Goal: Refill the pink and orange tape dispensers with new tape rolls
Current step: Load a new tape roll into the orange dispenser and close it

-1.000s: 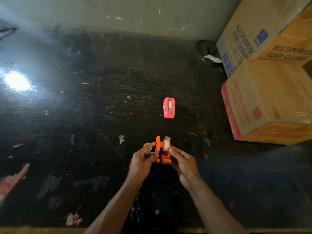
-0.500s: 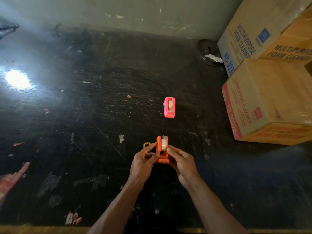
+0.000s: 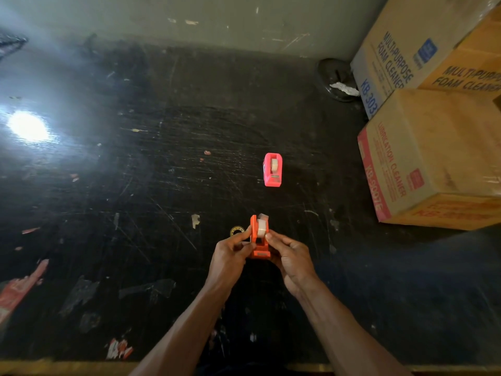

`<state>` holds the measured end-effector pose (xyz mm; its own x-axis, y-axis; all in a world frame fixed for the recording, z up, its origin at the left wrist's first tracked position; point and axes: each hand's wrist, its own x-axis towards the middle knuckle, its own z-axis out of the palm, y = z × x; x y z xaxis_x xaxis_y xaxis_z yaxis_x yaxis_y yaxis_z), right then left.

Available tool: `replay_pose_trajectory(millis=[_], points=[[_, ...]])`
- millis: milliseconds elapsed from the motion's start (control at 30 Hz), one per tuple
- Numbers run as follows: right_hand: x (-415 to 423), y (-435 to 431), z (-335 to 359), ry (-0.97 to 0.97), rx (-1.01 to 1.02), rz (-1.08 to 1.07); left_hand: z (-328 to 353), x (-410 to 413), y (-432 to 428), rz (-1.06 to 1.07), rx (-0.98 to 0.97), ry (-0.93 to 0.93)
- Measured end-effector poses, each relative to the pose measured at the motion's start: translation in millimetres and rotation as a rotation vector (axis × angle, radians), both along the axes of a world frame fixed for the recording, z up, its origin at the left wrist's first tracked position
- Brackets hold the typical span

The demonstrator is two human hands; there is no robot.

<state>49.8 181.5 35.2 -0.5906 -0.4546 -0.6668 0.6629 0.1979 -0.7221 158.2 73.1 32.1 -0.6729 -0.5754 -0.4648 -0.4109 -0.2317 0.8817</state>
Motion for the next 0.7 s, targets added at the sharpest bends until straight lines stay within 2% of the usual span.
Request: replay_pose_trajectory(millis=[367,567,700], points=[[12.5,9.0,-40.9,0.154,0.253,0.11,-45.0,9.8,6.6,-0.148,-0.181,-0.172],[15.3,4.8,-52.7,0.322,0.366,0.112,-56.7,7.2,13.7,-0.124,-0.285,-0.216],[15.9,1.6,-53.7,0.431,0.419,0.126,-59.0,5.7,13.1,-0.076,-0.277,-0.182]])
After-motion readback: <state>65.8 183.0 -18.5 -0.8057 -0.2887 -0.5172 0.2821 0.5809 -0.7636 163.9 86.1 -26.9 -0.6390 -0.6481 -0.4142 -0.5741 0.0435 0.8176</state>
